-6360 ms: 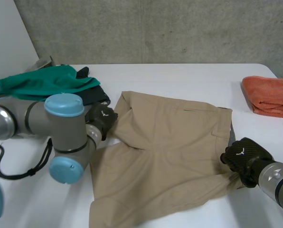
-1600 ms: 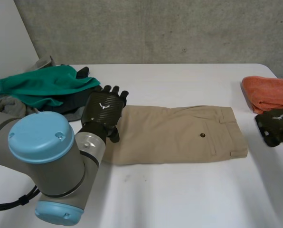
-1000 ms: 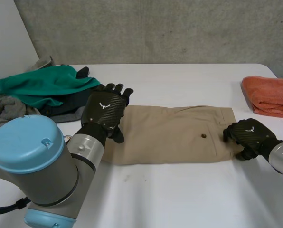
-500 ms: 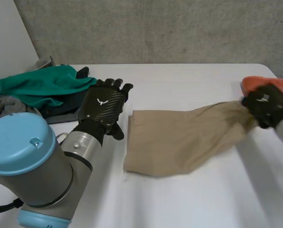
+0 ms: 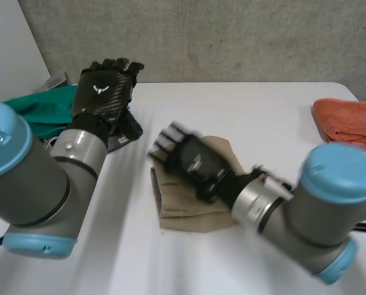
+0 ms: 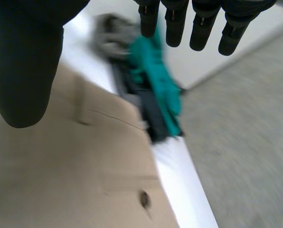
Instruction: Fold the laundry.
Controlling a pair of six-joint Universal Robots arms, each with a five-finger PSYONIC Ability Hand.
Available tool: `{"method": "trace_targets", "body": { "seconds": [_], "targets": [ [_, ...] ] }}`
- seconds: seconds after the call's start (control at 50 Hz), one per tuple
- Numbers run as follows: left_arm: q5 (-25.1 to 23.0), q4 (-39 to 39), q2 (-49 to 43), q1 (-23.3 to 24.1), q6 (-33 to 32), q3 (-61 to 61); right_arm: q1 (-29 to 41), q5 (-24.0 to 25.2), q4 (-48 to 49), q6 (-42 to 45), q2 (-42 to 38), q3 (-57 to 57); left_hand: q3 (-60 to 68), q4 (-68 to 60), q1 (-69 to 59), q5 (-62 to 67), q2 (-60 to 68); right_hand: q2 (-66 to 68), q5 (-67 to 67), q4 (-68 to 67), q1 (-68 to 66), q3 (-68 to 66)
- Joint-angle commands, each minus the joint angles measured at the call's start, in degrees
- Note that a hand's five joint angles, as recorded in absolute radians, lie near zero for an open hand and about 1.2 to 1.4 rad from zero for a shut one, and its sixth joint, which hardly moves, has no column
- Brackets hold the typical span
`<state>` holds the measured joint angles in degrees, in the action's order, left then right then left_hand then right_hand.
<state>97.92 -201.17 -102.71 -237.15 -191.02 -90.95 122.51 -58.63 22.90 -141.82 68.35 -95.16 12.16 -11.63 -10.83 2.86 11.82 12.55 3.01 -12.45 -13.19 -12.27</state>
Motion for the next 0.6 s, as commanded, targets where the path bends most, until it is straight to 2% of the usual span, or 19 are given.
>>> {"method": "trace_targets", "body": {
  "seconds": [0.02, 0.04, 0.1, 0.18, 0.28, 0.36, 0.44, 0.54, 0.6],
  "targets": [
    [-1.2, 1.3, -9.3, 4.8, 0.3, 10.1, -9.9, -1.0, -0.9, -34.2, 8.5, 1.4, -1.6, 1.1, 0.3, -2.3, -1.3, -2.6, -3.0, 2.4, 3.2, 2.3],
    [-1.5, 1.7, -10.5, 5.9, 0.4, 11.1, -11.4, -1.3, -2.4, -38.3, 8.1, 2.6, -1.3, 0.7, -0.1, -2.0, -0.9, -2.6, -3.0, 2.4, 3.2, 2.3],
    [-2.0, 5.2, -15.7, 8.2, 0.6, 14.8, -12.8, -1.8, -6.9, -39.1, 6.3, 5.1, -0.8, 0.2, -0.6, -1.5, -0.4, -2.6, -3.0, 2.4, 3.2, 2.3],
    [-1.7, 9.7, -22.4, 8.9, 0.7, 18.6, -13.6, -2.5, -20.0, -32.7, -4.2, 13.7, -0.3, -0.3, -1.1, -1.0, 0.1, -2.6, -3.0, 2.4, 3.2, 2.3],
    [0.4, 14.9, -29.5, 9.8, 0.6, 21.5, -13.0, -6.2, -29.7, -23.6, -13.1, 21.0, 0.6, -1.1, -1.9, -0.1, 0.9, -2.6, -3.0, 2.4, 3.2, 2.3],
    [4.9, 18.3, -31.9, 9.8, 0.3, 22.1, -12.9, -9.3, -31.0, -18.5, -18.0, 23.6, 0.9, -1.4, -2.2, 0.2, 1.3, -2.6, -3.0, 2.4, 3.2, 2.3],
    [5.4, 20.3, -32.1, 9.9, 0.2, 21.7, -12.7, -10.5, -31.0, -15.6, -20.8, 24.4, 1.1, -1.6, -2.4, 0.4, 1.4, -2.6, -3.0, 2.4, 3.2, 2.3],
    [5.2, 23.7, -31.3, 10.4, 0.6, 21.7, -12.7, -11.4, -31.1, -12.9, -20.3, 24.3, 0.7, -1.3, -2.1, 0.0, 1.1, -2.6, -3.0, 2.4, 3.2, 2.3],
    [4.8, 24.9, -27.9, 11.1, 0.5, 21.9, -12.8, -12.3, -30.7, -12.3, -16.9, 23.3, 0.4, -0.9, -1.7, -0.3, 0.8, -2.6, -3.0, 2.4, 3.2, 2.3]
  ]
}}
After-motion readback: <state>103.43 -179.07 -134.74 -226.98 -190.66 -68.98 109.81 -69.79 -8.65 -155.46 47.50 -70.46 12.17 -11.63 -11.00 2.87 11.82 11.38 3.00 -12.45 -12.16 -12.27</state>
